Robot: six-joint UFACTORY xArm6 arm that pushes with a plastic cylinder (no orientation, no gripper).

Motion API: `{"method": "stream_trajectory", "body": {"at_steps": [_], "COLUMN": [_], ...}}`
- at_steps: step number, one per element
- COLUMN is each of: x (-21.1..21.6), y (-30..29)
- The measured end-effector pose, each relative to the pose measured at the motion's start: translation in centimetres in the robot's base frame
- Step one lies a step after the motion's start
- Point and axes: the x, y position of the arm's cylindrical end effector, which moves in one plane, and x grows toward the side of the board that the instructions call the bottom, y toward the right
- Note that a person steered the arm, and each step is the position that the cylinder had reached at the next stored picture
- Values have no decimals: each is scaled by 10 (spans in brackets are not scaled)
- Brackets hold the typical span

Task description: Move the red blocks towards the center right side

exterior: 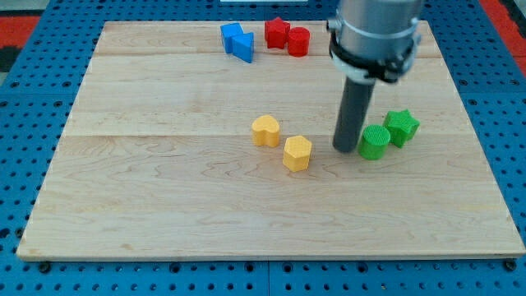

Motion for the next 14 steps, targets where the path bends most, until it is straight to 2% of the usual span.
{"method": "stream_trajectory", "body": {"at_steps": [1,2,3,4,5,6,8,9,10,12,13,14], "x": [31,-21,-35,-92,-147,-167,-230,-235,-236,-288,-296,-265], "y": [-31,-76,-89,-17,-49,-83,-104,-104,-138,-138,-126,-80]}}
